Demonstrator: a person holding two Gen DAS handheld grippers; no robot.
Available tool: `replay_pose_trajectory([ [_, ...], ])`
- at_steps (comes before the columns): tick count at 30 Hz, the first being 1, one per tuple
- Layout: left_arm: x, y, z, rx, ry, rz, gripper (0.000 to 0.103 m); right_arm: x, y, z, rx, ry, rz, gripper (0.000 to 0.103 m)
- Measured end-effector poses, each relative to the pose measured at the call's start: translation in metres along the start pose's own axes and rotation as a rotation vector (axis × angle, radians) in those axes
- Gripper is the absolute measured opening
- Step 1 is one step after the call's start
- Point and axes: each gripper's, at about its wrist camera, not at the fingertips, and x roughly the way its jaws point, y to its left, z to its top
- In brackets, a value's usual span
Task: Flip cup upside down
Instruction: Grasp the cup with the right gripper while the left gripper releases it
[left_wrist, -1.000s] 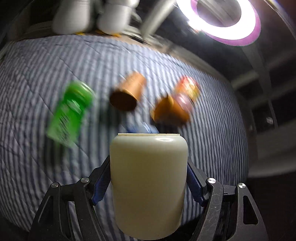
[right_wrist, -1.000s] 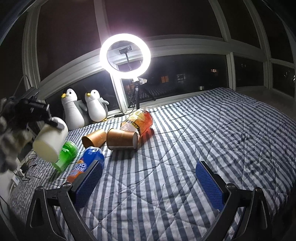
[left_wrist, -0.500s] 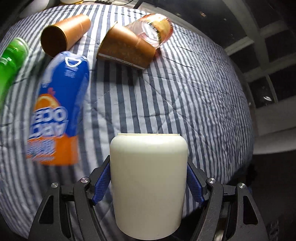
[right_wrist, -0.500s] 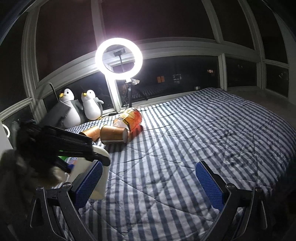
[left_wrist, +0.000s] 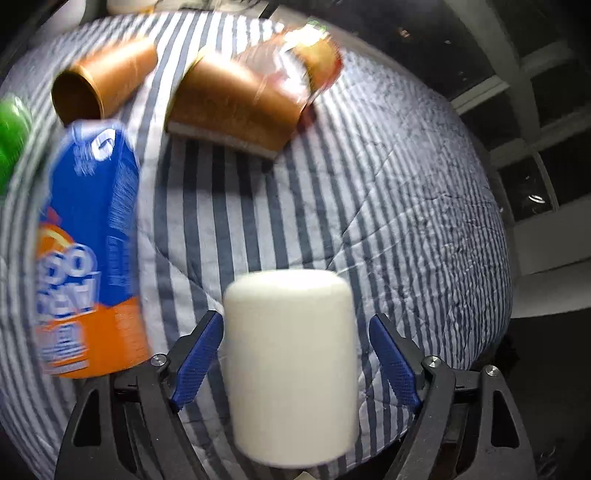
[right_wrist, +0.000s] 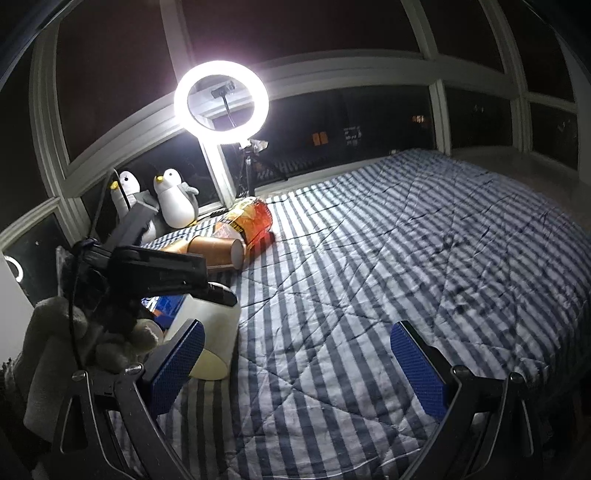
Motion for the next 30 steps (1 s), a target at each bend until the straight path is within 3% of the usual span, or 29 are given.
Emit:
replay_pose_trajectory([
  [7, -0.082, -0.008, -0.024, 0.152, -0.141, 0.009, 0.084, 0.033, 0.004, 0.03, 0.023, 0.129, 0.138, 0.099],
  [14, -0.161, 0.027, -0.085, 0.233, -0.259, 0.075, 0.085, 0.102, 0.029, 0.05, -0.005, 0.344, 0.225, 0.099],
  [22, -0.179, 0.075, -0.134, 0.204, -0.314, 0.194, 0.085, 0.159, 0.042, 0.052, 0.042, 0.554, 0.281, 0.099],
  [30, -0.168, 0.096, -0.15, 0.172, -0.277, 0.19, 0.085, 0.203, 0.04, 0.053, 0.129, 0.729, 0.313, 0.098],
])
